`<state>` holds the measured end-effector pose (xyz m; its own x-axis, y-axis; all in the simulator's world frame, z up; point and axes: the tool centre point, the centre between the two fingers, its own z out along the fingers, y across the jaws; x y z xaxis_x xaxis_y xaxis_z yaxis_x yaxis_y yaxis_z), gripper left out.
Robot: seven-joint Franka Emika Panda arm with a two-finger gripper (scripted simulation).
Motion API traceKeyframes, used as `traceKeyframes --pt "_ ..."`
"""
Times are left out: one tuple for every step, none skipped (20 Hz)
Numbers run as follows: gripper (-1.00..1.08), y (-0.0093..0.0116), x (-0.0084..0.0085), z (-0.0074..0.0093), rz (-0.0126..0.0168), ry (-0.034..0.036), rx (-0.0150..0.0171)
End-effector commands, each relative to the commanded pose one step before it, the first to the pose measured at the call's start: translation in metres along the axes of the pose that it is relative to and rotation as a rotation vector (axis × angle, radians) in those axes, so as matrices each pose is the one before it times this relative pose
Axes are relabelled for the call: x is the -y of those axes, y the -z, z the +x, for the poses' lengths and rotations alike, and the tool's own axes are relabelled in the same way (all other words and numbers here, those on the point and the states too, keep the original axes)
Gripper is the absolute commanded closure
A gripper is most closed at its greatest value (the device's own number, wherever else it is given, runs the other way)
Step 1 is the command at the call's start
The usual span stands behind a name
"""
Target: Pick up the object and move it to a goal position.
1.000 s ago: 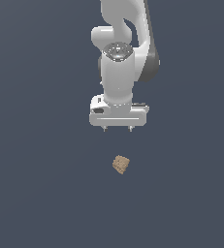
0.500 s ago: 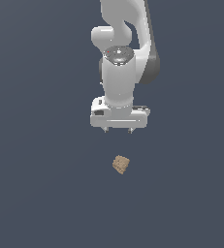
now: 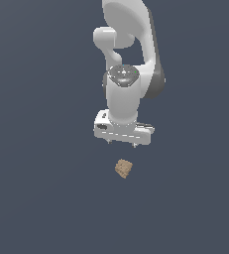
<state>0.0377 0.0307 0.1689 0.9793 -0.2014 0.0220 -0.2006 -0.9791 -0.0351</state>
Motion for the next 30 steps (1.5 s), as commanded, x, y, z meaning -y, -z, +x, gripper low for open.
traceKeyframes --pt "-0.92 -0.01216 0.00284 0.00858 -0.00469 -0.05411 0.00424" --pt "-0.92 -0.00551 0.00148 0.00372 -0.00226 -0.02433 0.00157" --pt "-0.92 -0.00572 0.00161 0.00366 -0.00245 -0.02478 0.00150" --pt "-0.92 -0.00555 0.00161 0.00337 -0.00247 -0.02364 0.00133" --pt "-0.92 -0.00531 0.00161 0.00306 -0.00244 -0.02228 0.00116" --pt "-0.92 -0.00507 0.00157 0.00278 -0.00240 -0.02094 0.00101" --pt "-0.92 -0.00481 0.00152 0.00250 -0.00233 -0.01961 0.00086" --pt "-0.92 -0.00454 0.00147 0.00225 -0.00224 -0.01827 0.00074" --pt "-0.92 -0.00427 0.00140 0.00201 -0.00214 -0.01697 0.00062" --pt "-0.92 -0.00398 0.00132 0.00179 -0.00202 -0.01567 0.00052" --pt "-0.92 -0.00369 0.00124 0.00159 -0.00189 -0.01437 0.00043" --pt "-0.92 -0.00339 0.00115 0.00140 -0.00176 -0.01309 0.00035" --pt "-0.92 -0.00308 0.00104 0.00122 -0.00161 -0.01183 0.00028" --pt "-0.92 -0.00277 0.00095 0.00106 -0.00146 -0.01055 0.00022" --pt "-0.92 -0.00246 0.00086 0.00090 -0.00130 -0.00928 0.00017" --pt "-0.92 -0.00214 0.00074 0.00076 -0.00113 -0.00803 0.00013" --pt "-0.92 -0.00181 0.00062 0.00063 -0.00097 -0.00680 0.00010" --pt "-0.92 -0.00149 0.00052 0.00051 -0.00080 -0.00555 0.00007" --pt "-0.92 -0.00116 0.00040 0.00039 -0.00062 -0.00432 0.00005" --pt "-0.92 -0.00083 0.00030 0.00026 -0.00044 -0.00306 0.00003" --pt "-0.92 -0.00050 0.00020 0.00015 -0.00026 -0.00181 0.00002" --pt "-0.92 -0.00017 0.00002 0.00008 -0.00010 -0.00068 0.00001" --pt "-0.92 0.00051 -0.00040 -0.00063 0.00009 0.00414 0.00069" --pt "-0.92 -0.00042 0.00002 -0.00001 0.00000 0.00000 0.00000" --pt "-0.92 -0.00127 0.00006 -0.00004 0.00000 0.00000 0.00000" --pt "-0.92 -0.00210 0.00010 -0.00008 0.00000 0.00000 0.00000" --pt "-0.92 -0.00288 -0.00027 0.00014 -0.00001 -0.00068 -0.00010" --pt "-0.92 -0.00376 0.00016 -0.00016 0.00000 0.00000 0.00000" --pt "-0.92 -0.00452 -0.00022 0.00005 -0.00001 -0.00068 -0.00010" --pt "-0.92 -0.00537 0.00020 -0.00027 0.00000 0.00000 0.00000"
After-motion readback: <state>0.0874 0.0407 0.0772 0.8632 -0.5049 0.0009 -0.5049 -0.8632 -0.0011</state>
